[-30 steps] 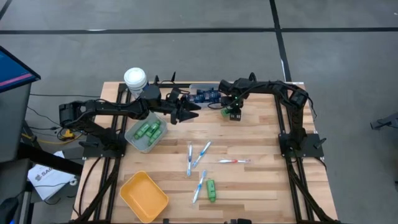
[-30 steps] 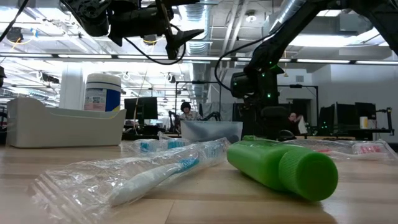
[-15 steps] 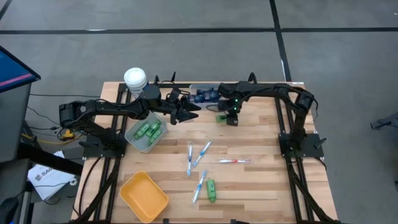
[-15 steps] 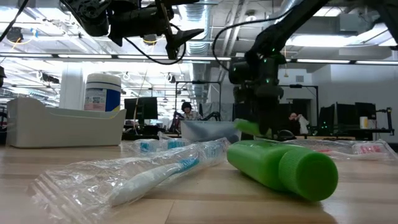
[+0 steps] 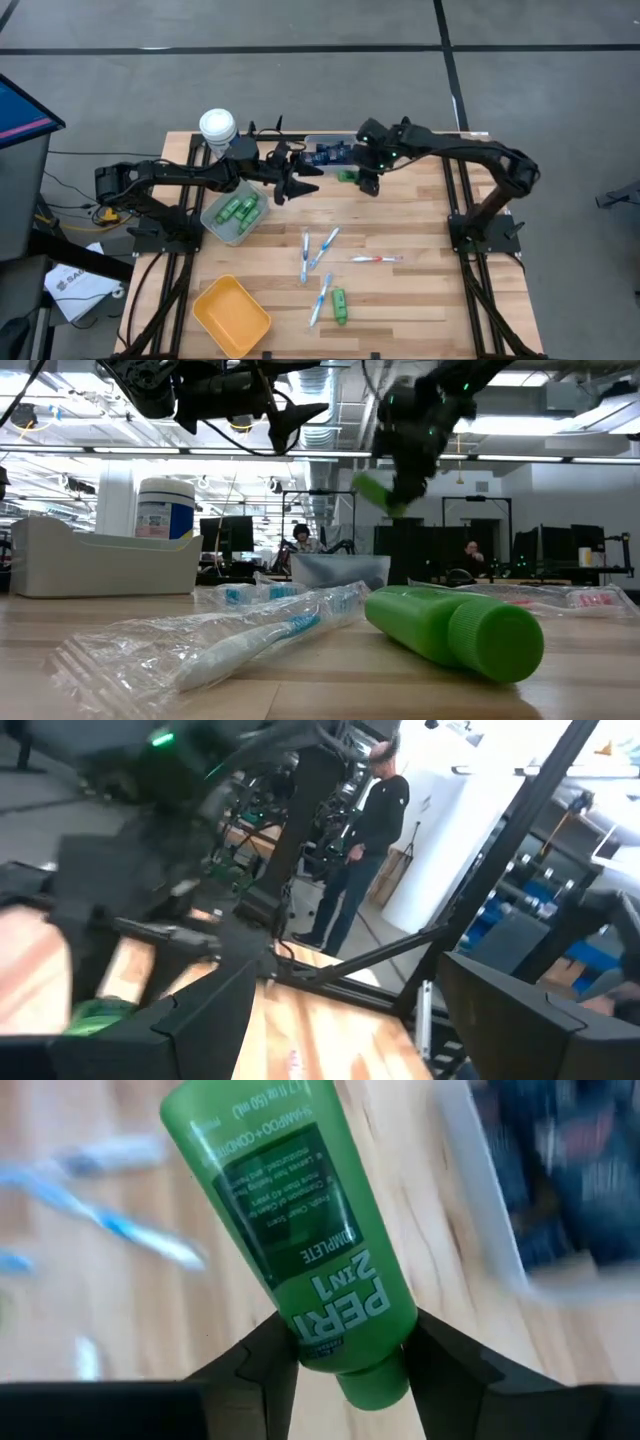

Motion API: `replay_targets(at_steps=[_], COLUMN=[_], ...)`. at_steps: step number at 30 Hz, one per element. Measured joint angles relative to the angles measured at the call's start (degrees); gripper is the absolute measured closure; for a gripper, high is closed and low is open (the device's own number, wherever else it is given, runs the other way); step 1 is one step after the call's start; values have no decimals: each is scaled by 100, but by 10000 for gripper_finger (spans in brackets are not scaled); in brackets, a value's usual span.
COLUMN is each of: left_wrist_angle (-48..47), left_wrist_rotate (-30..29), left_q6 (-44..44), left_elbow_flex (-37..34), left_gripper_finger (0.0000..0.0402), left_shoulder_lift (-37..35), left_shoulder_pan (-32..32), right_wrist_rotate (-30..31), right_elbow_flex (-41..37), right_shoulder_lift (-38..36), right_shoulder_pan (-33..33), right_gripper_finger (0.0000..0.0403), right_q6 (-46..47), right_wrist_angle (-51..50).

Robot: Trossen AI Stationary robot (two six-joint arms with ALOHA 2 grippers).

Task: Pick & Place Travel size toiletries
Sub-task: Put the green shampoo into the gray bin

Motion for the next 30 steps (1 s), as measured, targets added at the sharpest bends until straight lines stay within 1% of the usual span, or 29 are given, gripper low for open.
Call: replay_targets(at_steps=[6,8,11,15,19,22,26,30], left_wrist_angle=[1,0,2,4,4,3,26,225], left_wrist_rotate=[-42,-155,-371,-583,-597,-761,-1102,-1124], left_q6=[602,774,889,899,883,1022,1398,1464], left_elbow_flex=[0,0,0,0,0,0,0,0], left_gripper_finger=[92,92,92,92,92,92,92,92], left_shoulder_lift=[0,0,0,0,0,0,0,0], left_shoulder_pan=[-3,-4,8,44,54,53,0,-62], right_wrist_rotate=[-14,-2,-4,0,14,11,9,12], right_elbow_flex=[9,14,16,16,16,16,18,20], right_shoulder_lift=[-596,-708,-827,-888,-888,-887,-871,-829], right_shoulder_pan=[277,353,476,624,769,895,1024,1058], right_gripper_finger=[243,242,248,253,246,243,249,251], right_q6=[733,936,1110,1261,1450,1558,1680,1776], right_wrist_angle=[842,1111,1258,1281,1420,1750,2241,2597])
